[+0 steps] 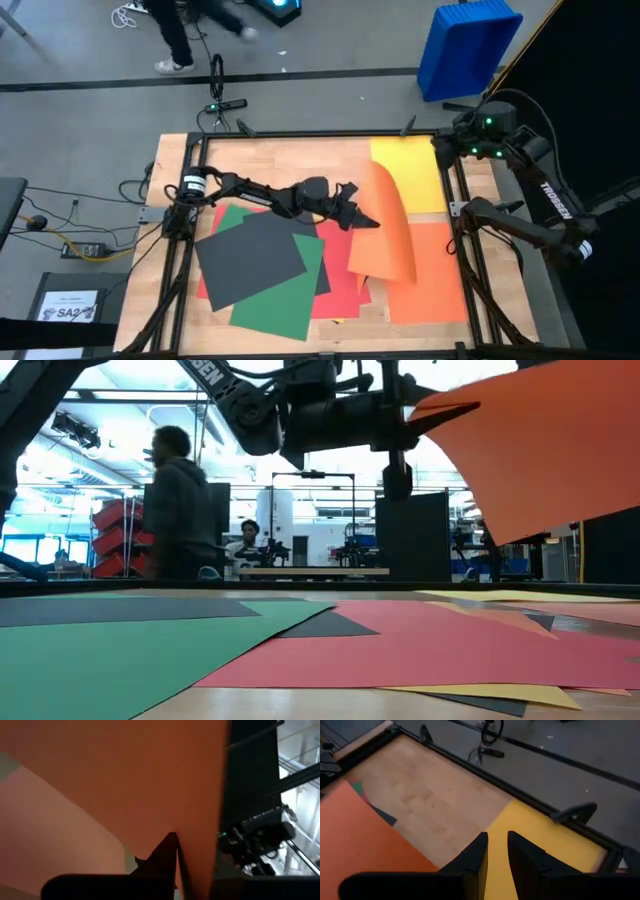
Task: Organize paper
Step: Stack the orange colored paper on top of the orange colored paper
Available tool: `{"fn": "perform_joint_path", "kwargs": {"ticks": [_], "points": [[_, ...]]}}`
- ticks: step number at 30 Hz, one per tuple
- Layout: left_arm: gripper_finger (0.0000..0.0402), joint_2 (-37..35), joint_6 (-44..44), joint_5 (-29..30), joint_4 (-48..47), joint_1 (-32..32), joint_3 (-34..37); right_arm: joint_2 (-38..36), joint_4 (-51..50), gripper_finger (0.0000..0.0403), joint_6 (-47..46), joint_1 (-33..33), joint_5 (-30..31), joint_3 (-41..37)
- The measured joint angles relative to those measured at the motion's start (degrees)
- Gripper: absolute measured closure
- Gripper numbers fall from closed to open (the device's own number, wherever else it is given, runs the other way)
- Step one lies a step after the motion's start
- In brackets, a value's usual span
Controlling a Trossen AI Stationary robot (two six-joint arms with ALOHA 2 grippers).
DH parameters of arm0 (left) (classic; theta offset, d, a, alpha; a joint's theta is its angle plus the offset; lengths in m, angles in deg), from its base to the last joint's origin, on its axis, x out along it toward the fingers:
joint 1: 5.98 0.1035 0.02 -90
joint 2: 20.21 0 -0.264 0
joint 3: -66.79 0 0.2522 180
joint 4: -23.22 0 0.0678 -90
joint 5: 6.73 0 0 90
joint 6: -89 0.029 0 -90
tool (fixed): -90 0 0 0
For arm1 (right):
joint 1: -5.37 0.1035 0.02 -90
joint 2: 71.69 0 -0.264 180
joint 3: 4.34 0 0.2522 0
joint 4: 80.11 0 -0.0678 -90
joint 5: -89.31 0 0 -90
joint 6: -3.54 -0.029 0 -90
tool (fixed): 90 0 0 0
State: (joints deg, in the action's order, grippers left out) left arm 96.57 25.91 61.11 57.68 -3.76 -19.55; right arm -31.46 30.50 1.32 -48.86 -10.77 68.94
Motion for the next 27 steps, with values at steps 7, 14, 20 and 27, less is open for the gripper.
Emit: {"fn": "perform_joint_path", "kwargs": {"ticks": [7, 14, 20, 27], "points": [[0.0402, 2.8, -0.1, 8.6, 1.0, -4.3, -1.5, 0.3, -0.5, 0.0353, 1.2, 1.6, 0.0, 1.2], [0.0402, 12.9, 0.7, 11.1, 0.1, -8.4, -17.9, 0.7, -0.6, 0.0353, 1.9, 2.8, -0.3, 1.2], [0.0402, 21.4, -1.1, 14.5, -2.2, -9.9, -27.5, 0.1, -2.1, 0.0355, 3.2, 3.9, -0.7, 1.2], [0.0402, 26.0, -6.0, 17.9, -2.3, -11.4, -30.4, -0.5, -2.1, 0.0354, 5.7, 4.2, -1.1, 1.2]]}}
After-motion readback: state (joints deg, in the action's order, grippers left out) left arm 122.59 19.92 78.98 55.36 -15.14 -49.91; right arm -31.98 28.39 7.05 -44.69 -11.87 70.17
